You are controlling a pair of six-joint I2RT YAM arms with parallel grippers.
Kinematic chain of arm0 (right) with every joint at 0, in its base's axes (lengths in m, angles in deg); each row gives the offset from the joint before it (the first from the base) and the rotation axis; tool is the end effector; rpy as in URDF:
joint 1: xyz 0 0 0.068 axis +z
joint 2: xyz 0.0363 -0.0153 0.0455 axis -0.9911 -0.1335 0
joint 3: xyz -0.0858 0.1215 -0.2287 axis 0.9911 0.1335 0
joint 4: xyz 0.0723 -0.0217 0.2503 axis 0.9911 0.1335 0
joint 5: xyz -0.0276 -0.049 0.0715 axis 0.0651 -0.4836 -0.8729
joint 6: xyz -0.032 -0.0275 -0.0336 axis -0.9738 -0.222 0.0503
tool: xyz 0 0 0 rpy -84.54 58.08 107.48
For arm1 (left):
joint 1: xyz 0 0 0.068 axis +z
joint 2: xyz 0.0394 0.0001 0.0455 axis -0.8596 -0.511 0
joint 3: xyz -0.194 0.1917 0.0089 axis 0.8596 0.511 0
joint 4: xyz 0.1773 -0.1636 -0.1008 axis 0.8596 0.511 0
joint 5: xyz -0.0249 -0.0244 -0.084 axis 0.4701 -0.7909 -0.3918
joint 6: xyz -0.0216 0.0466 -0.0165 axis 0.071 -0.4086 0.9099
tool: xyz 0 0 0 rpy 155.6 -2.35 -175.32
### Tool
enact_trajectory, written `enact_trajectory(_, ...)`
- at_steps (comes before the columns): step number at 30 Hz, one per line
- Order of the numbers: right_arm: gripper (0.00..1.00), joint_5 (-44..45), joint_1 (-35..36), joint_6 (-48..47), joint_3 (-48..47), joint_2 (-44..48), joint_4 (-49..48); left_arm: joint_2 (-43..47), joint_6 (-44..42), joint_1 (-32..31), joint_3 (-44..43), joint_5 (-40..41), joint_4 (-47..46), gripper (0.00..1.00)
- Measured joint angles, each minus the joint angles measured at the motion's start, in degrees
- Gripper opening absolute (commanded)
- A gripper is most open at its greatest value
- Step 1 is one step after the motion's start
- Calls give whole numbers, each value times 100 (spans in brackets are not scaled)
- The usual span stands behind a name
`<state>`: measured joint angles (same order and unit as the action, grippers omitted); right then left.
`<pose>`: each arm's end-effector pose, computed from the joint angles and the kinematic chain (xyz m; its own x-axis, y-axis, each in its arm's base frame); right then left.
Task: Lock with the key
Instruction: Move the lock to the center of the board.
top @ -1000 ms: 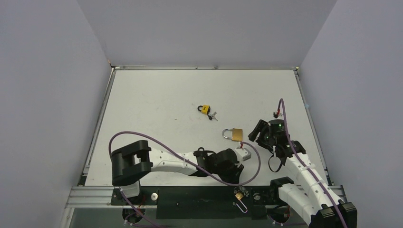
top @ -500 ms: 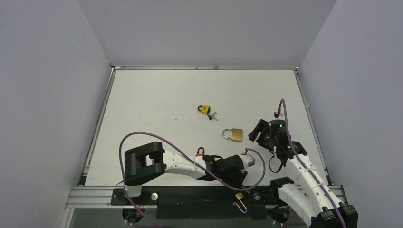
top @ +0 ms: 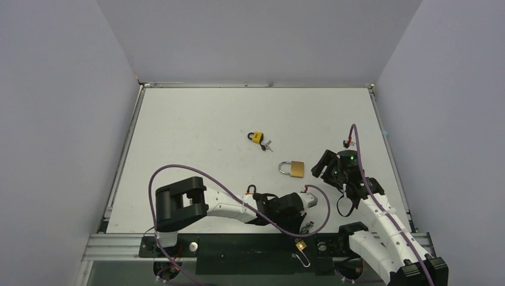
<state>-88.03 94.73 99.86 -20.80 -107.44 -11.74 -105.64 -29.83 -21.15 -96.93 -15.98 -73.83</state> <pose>0.1651 0.0388 0.2130 -0.7077 0.4869 -0.5120 0.2366 0.8461 0.4776 0.0598 -0.3816 0.1494 -0.6748 0.5514 -0.4904 0.7378 0.4881 -0.4663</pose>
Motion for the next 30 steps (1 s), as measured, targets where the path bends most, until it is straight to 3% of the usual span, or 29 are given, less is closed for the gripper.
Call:
enact_trajectory(12,64,-221,168,-103,68,118,-98,957,-466,1370,299,-59,245,0)
enact_trajectory(24,64,-122,656,-61,144,26,-212,721,-892,2514,-326,-407,551,0)
enact_trajectory(25,64,-116,691,-50,166,20,-221,627,-918,2608,-431,-442,557,4)
enact_trajectory(28,64,-76,789,13,225,2,-251,321,-1008,2830,-756,-516,612,26)
enact_trajectory(30,64,-50,901,61,264,-20,-282,125,-1049,2914,-966,-535,658,34)
